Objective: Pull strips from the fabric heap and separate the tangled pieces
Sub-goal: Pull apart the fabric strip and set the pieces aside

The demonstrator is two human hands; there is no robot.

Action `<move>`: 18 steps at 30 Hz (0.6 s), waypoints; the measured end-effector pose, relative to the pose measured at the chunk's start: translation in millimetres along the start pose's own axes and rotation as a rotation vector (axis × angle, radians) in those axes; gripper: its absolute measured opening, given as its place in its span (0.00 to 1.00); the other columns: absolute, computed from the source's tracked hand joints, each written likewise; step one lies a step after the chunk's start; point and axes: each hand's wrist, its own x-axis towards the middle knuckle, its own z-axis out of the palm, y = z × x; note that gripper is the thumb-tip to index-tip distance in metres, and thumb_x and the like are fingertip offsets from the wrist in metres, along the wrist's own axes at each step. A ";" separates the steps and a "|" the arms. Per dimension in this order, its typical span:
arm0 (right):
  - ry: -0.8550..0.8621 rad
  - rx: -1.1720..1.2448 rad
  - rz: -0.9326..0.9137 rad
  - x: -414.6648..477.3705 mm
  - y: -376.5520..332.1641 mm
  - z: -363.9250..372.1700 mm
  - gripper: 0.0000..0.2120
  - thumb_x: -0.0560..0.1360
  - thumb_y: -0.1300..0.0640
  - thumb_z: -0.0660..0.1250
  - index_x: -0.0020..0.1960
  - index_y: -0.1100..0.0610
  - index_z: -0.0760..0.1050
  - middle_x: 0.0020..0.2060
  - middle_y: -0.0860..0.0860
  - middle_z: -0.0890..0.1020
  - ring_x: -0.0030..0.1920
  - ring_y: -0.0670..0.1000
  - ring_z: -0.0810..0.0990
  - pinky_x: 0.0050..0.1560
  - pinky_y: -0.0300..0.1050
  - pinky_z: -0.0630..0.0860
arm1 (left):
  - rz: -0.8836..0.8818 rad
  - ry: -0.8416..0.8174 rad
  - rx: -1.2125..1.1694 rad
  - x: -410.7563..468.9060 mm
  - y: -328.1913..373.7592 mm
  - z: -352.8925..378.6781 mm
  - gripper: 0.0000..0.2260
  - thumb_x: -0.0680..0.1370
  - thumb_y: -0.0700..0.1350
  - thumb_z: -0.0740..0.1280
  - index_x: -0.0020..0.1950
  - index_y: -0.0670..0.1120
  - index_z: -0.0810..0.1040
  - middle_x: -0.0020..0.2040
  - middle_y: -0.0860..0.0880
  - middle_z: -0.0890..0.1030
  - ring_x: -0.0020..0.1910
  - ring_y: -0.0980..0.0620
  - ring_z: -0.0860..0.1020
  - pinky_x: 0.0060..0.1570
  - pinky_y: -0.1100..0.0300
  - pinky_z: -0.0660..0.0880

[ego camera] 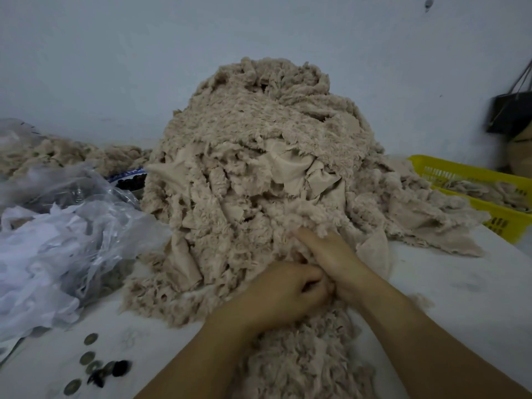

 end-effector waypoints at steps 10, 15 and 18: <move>-0.092 -0.346 -0.145 -12.6 -1.6 8.5 0.25 0.74 0.28 0.54 0.41 0.44 0.82 0.37 0.44 0.85 0.40 0.38 0.82 0.43 0.29 0.75 | -0.347 0.461 -0.754 1.5 -5.3 -19.3 0.18 0.73 0.68 0.67 0.48 0.56 0.83 0.47 0.55 0.86 0.49 0.58 0.84 0.49 0.66 0.78; -0.146 -0.270 -0.064 -9.7 1.9 8.3 0.19 0.75 0.40 0.62 0.39 0.56 0.77 0.33 0.44 0.83 0.36 0.44 0.81 0.38 0.36 0.76 | -0.433 0.622 -1.181 2.9 -7.8 -25.9 0.18 0.71 0.54 0.72 0.53 0.43 0.85 0.50 0.43 0.86 0.48 0.47 0.86 0.40 0.61 0.81; -0.114 -0.077 0.044 -7.5 -2.6 3.9 0.12 0.78 0.46 0.65 0.39 0.50 0.73 0.31 0.37 0.81 0.38 0.44 0.82 0.41 0.36 0.78 | -0.427 0.726 -1.345 4.1 -10.6 -32.2 0.11 0.75 0.51 0.71 0.49 0.44 0.86 0.46 0.46 0.87 0.39 0.53 0.85 0.33 0.64 0.79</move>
